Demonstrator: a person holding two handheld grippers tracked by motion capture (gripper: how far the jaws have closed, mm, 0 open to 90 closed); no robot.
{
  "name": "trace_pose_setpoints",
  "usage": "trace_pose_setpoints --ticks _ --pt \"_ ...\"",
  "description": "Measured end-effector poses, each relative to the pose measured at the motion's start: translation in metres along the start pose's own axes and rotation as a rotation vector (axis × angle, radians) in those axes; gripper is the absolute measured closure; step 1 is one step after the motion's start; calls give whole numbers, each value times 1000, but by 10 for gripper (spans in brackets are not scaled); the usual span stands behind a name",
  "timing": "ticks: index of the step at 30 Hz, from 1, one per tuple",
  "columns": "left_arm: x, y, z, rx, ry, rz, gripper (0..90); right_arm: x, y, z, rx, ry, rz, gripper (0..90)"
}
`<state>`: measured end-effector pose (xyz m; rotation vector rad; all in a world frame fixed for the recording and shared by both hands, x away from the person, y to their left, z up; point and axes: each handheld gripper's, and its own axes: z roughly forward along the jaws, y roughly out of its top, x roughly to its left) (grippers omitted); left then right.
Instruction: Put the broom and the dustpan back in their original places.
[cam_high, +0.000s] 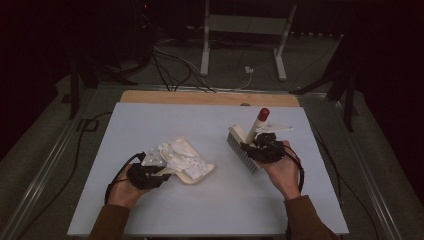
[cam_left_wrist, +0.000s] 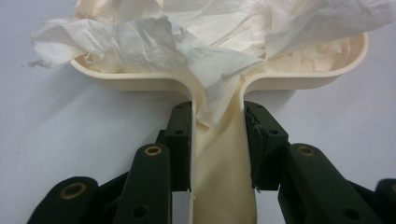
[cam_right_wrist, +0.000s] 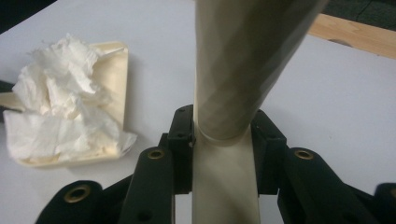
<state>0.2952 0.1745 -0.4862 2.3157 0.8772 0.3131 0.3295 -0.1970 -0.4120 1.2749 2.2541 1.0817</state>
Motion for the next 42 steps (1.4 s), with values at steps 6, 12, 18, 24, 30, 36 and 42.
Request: trace_pose_setpoints --ticks 6,12,18,24,30,36,42 --pt "0 -3 -2 -13 34 -38 671 -2 -1 -1 5 11 -33 673" --pt "-1 -5 -5 -15 60 -57 671 -7 -3 -3 10 37 -48 673" --pt "1 -6 -7 -17 79 -76 671 -15 -5 -5 14 72 -49 673" --pt "3 -8 -8 -24 100 -106 670 -24 -8 -7 25 86 -41 673" --pt "5 -10 -10 -31 119 -140 670 -32 -11 -9 29 81 -32 673" --pt "7 -11 -11 -34 161 -178 670 -40 -13 -12 31 82 -28 673" --pt "10 -14 -13 -41 202 -215 670 -47 -16 -15 32 82 -30 673"
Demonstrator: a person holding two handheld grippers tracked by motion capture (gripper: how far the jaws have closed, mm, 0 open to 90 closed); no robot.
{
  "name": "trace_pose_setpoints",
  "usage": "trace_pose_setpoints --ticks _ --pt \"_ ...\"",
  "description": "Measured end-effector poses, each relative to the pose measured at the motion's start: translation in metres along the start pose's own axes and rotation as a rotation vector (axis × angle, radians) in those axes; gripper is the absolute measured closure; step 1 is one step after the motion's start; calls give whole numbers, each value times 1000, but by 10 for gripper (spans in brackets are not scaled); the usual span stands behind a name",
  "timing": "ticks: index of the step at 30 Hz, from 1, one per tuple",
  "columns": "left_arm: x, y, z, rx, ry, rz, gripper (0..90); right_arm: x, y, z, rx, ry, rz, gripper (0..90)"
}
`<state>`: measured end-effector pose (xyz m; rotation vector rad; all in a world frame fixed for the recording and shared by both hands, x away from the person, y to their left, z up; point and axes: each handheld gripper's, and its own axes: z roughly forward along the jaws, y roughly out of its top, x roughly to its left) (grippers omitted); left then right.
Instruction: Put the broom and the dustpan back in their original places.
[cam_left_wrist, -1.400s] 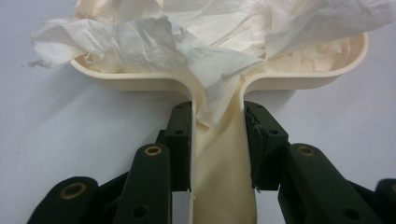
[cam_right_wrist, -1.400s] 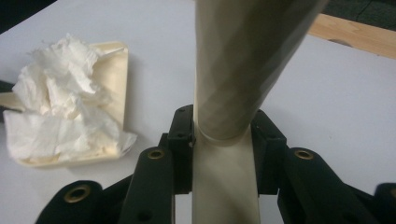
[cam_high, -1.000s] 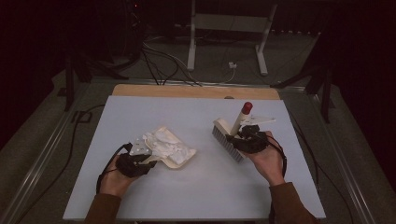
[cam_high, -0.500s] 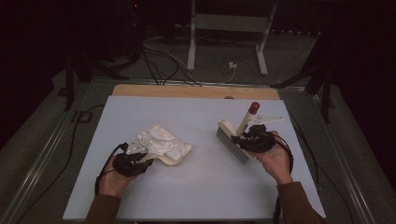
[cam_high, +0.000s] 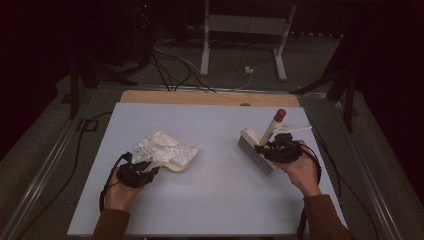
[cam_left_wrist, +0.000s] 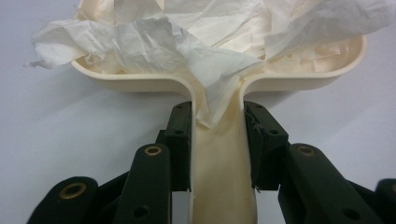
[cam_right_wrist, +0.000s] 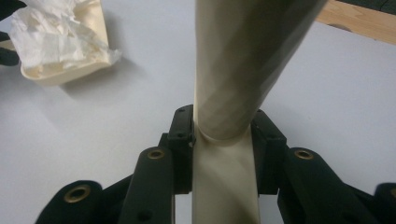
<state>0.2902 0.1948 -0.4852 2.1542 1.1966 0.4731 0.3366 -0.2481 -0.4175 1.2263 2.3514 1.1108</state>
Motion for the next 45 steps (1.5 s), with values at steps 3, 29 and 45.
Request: trace_pose_setpoints --ticks 3,29,45 --pt "2 -1 -1 -4 16 -14 670 -4 -2 -3 2 0 2 673" --pt "11 -9 -9 -24 87 -94 670 -36 -15 -27 18 48 -8 673" --pt "17 -17 -12 -37 135 -150 670 -50 -24 -41 14 54 -19 673"
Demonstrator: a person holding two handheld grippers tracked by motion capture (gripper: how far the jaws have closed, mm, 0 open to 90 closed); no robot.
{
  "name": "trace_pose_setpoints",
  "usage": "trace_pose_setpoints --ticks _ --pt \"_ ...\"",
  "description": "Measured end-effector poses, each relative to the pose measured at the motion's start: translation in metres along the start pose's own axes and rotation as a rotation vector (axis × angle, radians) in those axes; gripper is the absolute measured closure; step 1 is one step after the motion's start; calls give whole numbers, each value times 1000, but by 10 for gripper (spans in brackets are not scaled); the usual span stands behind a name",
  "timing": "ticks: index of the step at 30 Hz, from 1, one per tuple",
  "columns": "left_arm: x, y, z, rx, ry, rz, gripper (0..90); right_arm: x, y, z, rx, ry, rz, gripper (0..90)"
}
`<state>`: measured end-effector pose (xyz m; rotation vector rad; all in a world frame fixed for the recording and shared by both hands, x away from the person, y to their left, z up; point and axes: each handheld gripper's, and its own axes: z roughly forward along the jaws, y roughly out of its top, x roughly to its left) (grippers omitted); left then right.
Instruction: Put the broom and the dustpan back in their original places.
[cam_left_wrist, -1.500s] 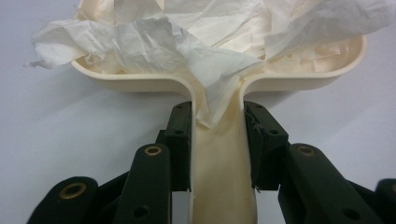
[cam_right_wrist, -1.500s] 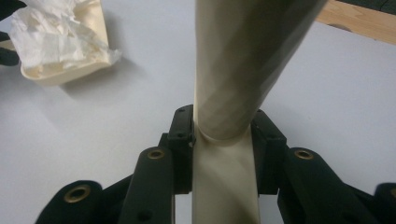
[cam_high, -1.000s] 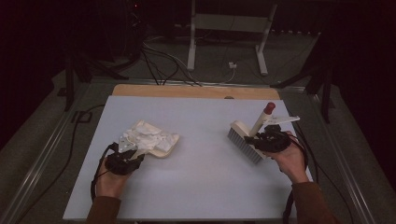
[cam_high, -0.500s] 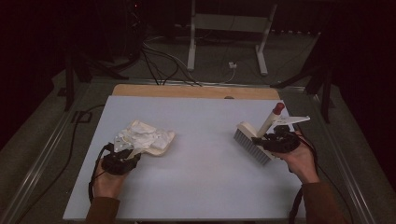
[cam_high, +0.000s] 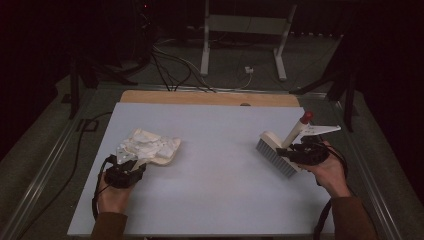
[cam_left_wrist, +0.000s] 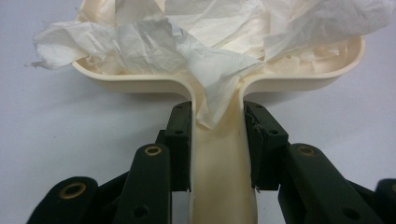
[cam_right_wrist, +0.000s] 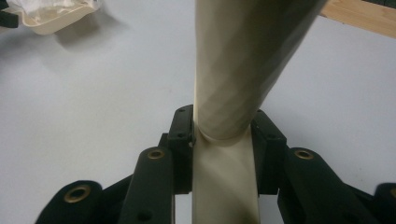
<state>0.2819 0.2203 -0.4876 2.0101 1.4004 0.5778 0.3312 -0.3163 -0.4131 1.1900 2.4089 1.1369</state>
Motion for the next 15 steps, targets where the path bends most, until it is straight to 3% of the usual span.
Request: trace_pose_setpoints --ticks 15 --pt "-1 -8 2 4 59 -63 670 -8 -5 -9 10 30 -21 673"
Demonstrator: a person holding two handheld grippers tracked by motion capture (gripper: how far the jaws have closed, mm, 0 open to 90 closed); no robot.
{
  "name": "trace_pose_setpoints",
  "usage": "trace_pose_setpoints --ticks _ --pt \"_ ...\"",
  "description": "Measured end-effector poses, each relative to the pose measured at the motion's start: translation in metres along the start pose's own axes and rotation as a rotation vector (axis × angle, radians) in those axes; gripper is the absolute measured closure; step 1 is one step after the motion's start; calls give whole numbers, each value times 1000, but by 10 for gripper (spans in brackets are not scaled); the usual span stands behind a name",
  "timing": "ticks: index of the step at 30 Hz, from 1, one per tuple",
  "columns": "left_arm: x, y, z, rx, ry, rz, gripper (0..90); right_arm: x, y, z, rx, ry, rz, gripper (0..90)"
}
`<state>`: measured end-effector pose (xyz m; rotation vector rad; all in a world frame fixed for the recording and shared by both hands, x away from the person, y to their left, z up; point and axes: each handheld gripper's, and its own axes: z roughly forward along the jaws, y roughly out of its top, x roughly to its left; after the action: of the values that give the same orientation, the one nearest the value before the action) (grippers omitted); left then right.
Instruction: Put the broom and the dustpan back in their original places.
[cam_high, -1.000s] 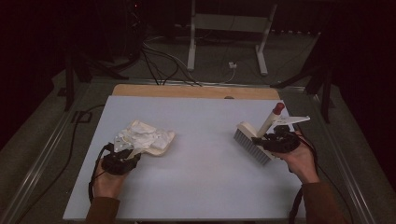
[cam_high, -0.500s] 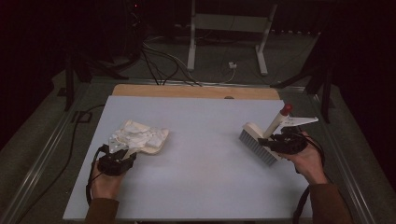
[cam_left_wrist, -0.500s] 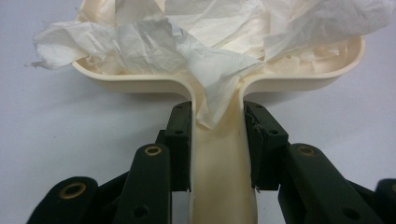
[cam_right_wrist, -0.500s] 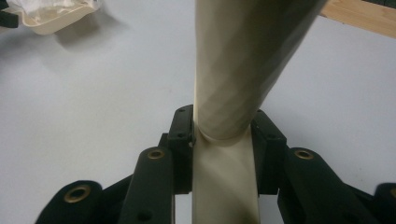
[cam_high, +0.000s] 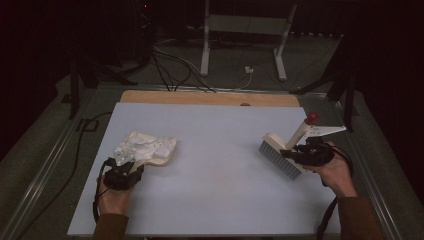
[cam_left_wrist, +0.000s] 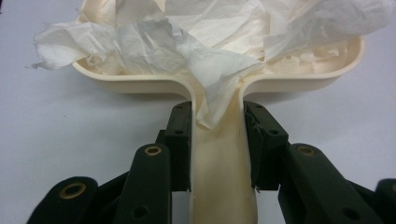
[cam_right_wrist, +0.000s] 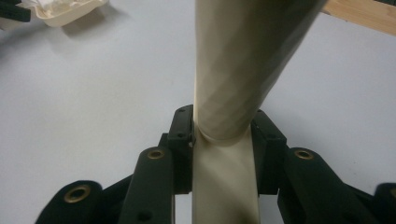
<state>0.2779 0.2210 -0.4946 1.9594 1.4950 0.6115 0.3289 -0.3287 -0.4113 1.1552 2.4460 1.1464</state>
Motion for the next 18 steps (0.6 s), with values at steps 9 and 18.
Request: trace_pose_setpoints --ticks 9,18 --pt "0 -3 0 -1 27 -30 670 -2 -2 -2 11 23 -27 673" --pt "-1 -5 -1 2 34 -37 670 -2 -3 -2 33 58 -50 673"
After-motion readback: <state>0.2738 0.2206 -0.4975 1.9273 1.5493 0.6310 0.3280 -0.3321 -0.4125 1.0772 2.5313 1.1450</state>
